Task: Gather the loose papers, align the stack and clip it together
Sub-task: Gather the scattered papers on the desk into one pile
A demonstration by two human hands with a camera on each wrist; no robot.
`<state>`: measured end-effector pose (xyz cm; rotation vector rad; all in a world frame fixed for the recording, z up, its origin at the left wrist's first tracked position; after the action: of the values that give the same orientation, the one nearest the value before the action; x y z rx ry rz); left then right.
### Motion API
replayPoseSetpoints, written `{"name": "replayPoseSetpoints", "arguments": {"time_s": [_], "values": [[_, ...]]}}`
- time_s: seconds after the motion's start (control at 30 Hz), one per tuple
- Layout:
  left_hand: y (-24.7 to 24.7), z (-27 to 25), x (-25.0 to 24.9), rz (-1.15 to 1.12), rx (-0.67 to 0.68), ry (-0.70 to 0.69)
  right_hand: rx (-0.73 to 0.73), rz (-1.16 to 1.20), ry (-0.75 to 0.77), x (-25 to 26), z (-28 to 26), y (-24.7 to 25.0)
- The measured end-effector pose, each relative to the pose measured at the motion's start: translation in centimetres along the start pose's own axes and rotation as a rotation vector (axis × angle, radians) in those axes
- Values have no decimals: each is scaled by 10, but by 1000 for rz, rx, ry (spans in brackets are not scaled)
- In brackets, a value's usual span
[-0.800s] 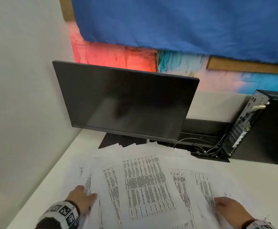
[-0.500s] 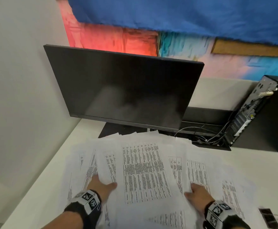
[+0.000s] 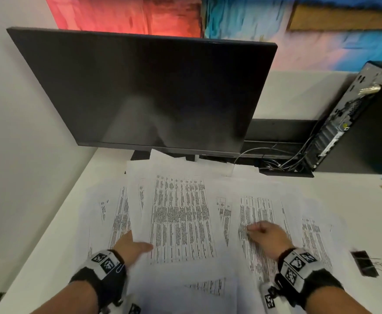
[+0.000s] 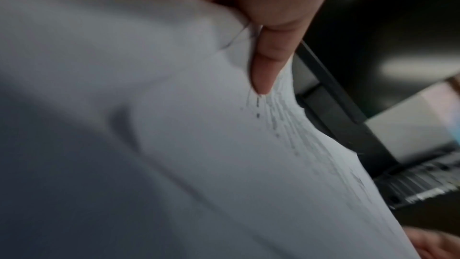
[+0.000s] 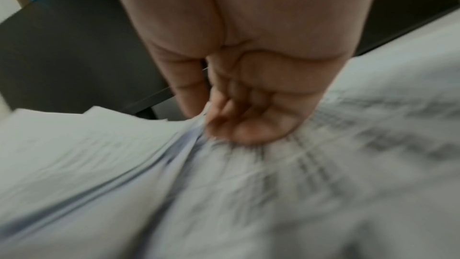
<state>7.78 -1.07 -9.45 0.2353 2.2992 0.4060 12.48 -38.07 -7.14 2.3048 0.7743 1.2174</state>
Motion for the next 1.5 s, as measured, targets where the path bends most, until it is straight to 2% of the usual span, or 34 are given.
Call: {"name": "replayPoseSetpoints", "arguments": {"time_s": [0.07, 0.1, 0.13, 0.23, 0.27, 0.37, 0.4, 0.5, 0.57, 0.63, 0.7, 0.77, 0.93, 1.03, 1.13, 1.23, 1.37, 1.4, 1.43, 1.5], "values": [[2, 15, 15, -11, 28, 18, -296, -118, -129, -22, -5, 49], [2, 15, 12, -11, 37, 5, -374, -110, -224, -36, -10, 64], [1, 13, 9, -6, 47, -9, -380, -52, -296, -46, -16, 69], [-3, 7, 0, -48, 71, -58, -198, 43, -267, -59, -10, 56], [-4, 6, -2, -58, 65, -71, -186, 45, -248, -58, -11, 56], [-2, 4, -4, -53, 38, -87, -343, 173, -268, -74, -6, 74], [-3, 3, -5, -53, 45, -90, -350, 217, -303, -82, -4, 75], [-5, 0, -9, -33, 62, -101, -126, 178, -317, -77, -3, 50], [-5, 0, -8, -38, 68, -94, -63, 59, -285, -67, -1, 45], [-5, 0, -7, -8, 60, -101, -179, 14, -240, -58, -2, 61], [-6, 0, -3, 29, 61, -80, -371, 75, -279, -64, -9, 94], [-5, 1, -2, 63, 65, -75, -500, 177, -307, -70, -20, 124], [-3, 11, 5, 130, 44, -44, -613, 377, -209, -51, -47, 153], [-6, 5, 0, 121, 59, -52, -547, 369, -158, -35, -49, 133], [-8, 5, 0, 132, 53, -62, -347, 246, -173, -36, -37, 84], [-7, 0, -6, 84, 17, -95, -182, 149, -93, -30, -24, 31], [-4, 9, 6, 35, -21, -95, 260, 143, 71, 6, -37, -41], [-1, 20, 16, 42, -31, -80, 301, 172, 87, 12, -42, -44], [-1, 25, 23, 42, -32, -63, 271, 209, 83, 13, -43, -37], [2, 48, 42, 52, -41, -45, 28, 173, 20, -2, -37, 2]]}}
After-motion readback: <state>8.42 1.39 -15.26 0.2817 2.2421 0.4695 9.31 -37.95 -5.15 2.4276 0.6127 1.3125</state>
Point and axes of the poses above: each hand's wrist, its own z-axis towards the middle knuckle, its own y-axis out of the back of the hand, x = y × z, the point moved 9 cm from there along z, towards the middle knuckle, and after that the axes turned 1 degree about x, right-handed, at the moved point
